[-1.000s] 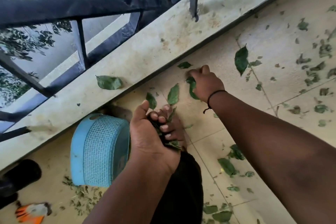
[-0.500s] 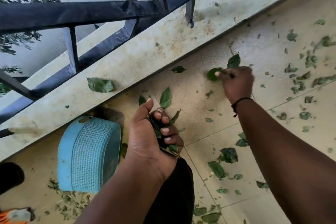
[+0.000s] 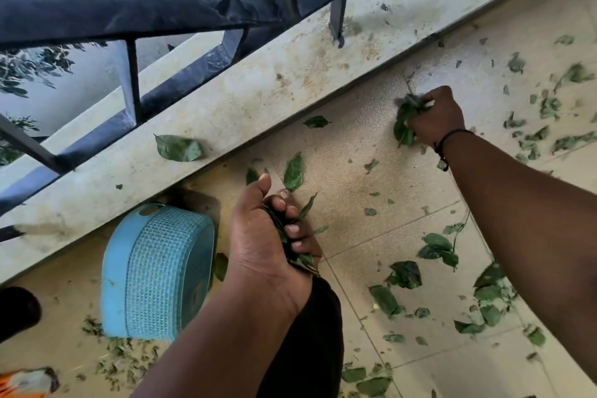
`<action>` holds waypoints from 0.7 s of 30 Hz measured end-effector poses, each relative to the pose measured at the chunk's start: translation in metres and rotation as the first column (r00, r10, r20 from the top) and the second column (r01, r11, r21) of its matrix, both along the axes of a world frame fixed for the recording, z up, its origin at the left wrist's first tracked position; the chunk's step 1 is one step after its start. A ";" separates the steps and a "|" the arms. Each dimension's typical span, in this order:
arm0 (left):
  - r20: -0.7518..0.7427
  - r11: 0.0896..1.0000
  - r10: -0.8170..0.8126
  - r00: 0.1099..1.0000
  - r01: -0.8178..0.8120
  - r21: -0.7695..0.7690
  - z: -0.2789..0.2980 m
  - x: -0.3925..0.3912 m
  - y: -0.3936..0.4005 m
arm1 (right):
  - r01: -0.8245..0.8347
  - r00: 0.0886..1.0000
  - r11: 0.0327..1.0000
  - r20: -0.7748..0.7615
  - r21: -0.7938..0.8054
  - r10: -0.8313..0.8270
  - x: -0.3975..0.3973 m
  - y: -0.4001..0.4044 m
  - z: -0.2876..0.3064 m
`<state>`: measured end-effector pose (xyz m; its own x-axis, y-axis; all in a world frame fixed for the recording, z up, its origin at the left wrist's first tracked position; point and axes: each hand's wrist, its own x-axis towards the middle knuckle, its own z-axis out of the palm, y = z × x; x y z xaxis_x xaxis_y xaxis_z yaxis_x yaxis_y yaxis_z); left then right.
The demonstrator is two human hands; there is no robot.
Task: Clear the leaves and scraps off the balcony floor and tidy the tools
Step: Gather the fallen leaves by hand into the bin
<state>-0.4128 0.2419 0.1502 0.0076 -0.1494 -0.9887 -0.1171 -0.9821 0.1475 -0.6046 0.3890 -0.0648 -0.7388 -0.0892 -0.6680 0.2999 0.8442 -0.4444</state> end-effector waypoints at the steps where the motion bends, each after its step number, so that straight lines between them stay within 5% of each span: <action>1: 0.007 1.000 0.005 1.000 -0.005 -0.003 0.000 0.001 0.000 | -0.006 1.000 0.999 0.024 -0.044 0.007 0.007 -0.007 0.005; 7: 0.033 0.999 0.040 0.999 -0.040 -0.014 0.001 0.004 -0.002 | -0.257 0.952 0.929 0.095 -0.266 0.291 0.070 -0.074 0.009; 15: 0.058 0.999 0.032 0.998 -0.030 -0.028 0.001 -0.001 -0.007 | -0.511 0.854 0.853 -0.047 0.107 0.518 0.091 -0.119 -0.013; 21: 0.055 0.999 0.029 0.998 -0.027 -0.030 0.002 -0.005 -0.005 | -0.621 0.771 0.776 -0.091 0.113 0.630 0.085 -0.112 -0.017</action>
<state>-0.4181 0.2368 0.1521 0.0673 -0.1775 -0.9818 -0.0982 -0.9804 0.1705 -0.5191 0.2771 -0.0820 -0.6094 -0.5141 -0.6036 -0.3559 0.8576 -0.3712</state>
